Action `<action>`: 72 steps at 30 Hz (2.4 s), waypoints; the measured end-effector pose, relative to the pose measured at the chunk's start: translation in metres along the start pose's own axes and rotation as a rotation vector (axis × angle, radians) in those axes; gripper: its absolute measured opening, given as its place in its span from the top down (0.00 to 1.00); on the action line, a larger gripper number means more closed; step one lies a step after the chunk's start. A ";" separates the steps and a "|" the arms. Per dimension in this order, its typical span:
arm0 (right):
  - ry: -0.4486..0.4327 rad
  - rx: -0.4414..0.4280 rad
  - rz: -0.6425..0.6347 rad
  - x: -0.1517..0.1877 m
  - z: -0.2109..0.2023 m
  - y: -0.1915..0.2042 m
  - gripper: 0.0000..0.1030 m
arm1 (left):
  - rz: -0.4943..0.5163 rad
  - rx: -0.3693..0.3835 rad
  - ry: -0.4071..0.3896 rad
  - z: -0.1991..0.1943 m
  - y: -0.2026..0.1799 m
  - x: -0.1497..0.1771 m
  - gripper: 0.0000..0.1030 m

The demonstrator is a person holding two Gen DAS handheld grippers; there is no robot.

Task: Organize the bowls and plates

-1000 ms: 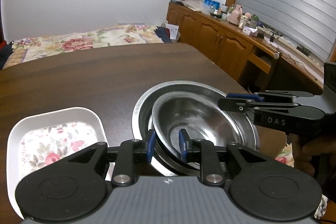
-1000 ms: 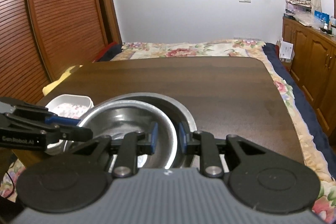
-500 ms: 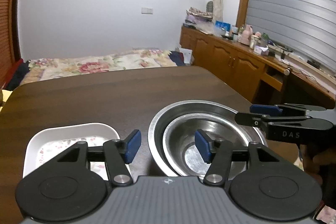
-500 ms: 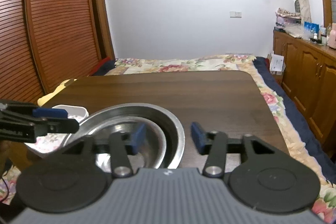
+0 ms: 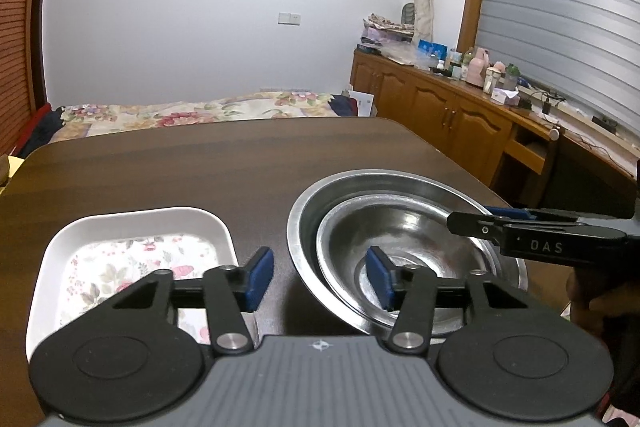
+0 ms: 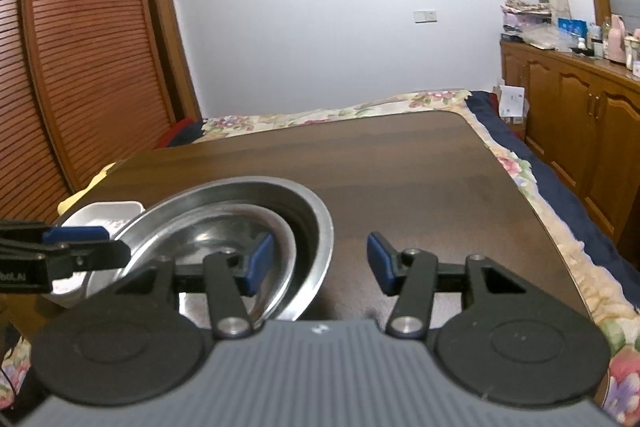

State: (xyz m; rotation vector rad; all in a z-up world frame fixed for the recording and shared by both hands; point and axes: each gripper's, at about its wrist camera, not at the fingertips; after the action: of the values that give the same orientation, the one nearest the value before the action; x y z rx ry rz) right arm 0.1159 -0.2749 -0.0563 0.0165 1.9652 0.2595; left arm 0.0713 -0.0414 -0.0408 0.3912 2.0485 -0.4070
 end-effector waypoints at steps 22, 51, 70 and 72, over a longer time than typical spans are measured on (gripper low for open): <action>-0.003 -0.031 0.037 0.009 0.001 0.005 0.64 | -0.027 0.015 0.016 0.004 -0.007 0.009 0.69; -0.075 -0.101 0.084 -0.003 -0.015 0.014 0.76 | -0.010 0.005 -0.069 -0.026 0.003 -0.012 0.71; -0.070 -0.203 0.016 -0.015 -0.005 0.062 0.76 | -0.047 -0.071 -0.123 -0.069 0.045 -0.015 0.71; -0.065 -0.213 0.005 -0.017 -0.003 0.068 0.76 | -0.057 -0.083 -0.127 -0.072 0.051 -0.013 0.71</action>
State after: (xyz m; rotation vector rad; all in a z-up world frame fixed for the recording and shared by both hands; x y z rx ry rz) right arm 0.1127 -0.2111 -0.0269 -0.1075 1.8648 0.4644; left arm 0.0443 0.0344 -0.0017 0.2505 1.9493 -0.3711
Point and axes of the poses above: each gripper's, at about its wrist camera, not at the fingertips, and z roughly the way its jaws point, y to its left, x to its underside, and after that the axes turned 2 degrees about -y, right-handed
